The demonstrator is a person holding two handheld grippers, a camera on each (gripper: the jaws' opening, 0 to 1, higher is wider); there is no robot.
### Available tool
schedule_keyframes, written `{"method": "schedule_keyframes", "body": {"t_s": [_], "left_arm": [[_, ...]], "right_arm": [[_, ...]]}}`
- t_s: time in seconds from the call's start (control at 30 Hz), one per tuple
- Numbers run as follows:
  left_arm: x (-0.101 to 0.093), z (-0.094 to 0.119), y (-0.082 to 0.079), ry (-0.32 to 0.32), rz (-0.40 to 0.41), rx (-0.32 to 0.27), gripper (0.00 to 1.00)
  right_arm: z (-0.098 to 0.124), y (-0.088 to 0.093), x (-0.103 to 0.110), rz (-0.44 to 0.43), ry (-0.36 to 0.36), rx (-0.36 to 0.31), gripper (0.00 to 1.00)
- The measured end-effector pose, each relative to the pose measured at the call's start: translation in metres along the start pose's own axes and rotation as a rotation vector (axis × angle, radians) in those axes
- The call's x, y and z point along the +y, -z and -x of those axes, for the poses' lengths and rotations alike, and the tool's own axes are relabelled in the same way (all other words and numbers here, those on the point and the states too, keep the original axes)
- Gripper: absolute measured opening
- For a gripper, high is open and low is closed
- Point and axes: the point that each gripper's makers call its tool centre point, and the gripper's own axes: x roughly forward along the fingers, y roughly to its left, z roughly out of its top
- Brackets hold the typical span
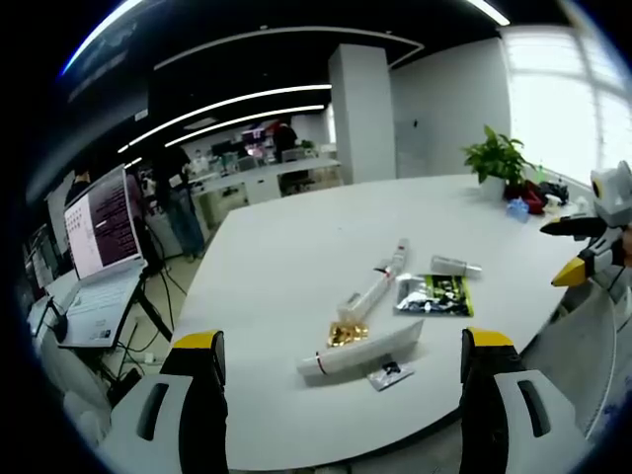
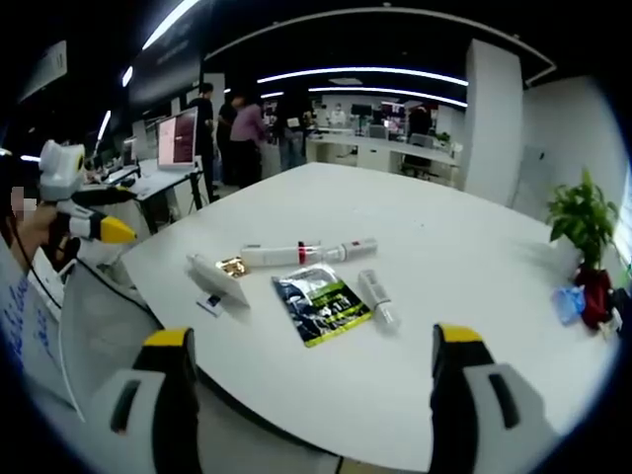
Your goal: Arrange the skincare products in the storage area until every visible bottle or jar stands upright without overlapping.
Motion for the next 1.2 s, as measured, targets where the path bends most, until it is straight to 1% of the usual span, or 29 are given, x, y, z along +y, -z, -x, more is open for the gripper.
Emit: {"method": "schedule_keyframes", "body": {"t_s": [0.17,0.4,0.7,0.83,0.97,1.2], "left_arm": [[-0.001,-0.002,0.001,0.001,-0.008,0.006,0.97],[-0.006,-0.008,-0.003,0.018,-0.032,0.013,0.97],[-0.009,-0.010,-0.004,0.038,-0.053,0.015,0.97],[-0.006,-0.010,-0.003,0.035,-0.051,0.014,0.97],[0.000,-0.009,-0.003,0.019,-0.040,0.010,0.97],[0.000,-0.017,0.000,0.028,-0.063,0.037,0.97]], "right_arm": [[0.003,0.000,-0.001,0.002,0.002,-0.007,1.00],[0.009,0.004,-0.006,-0.006,0.018,-0.009,1.00],[0.008,0.006,-0.003,-0.011,0.007,-0.026,1.00],[0.004,0.005,-0.004,-0.012,0.001,-0.015,1.00],[0.002,0.000,-0.006,-0.006,-0.001,-0.021,1.00],[0.004,0.002,-0.008,-0.006,0.008,-0.018,1.00]]}}
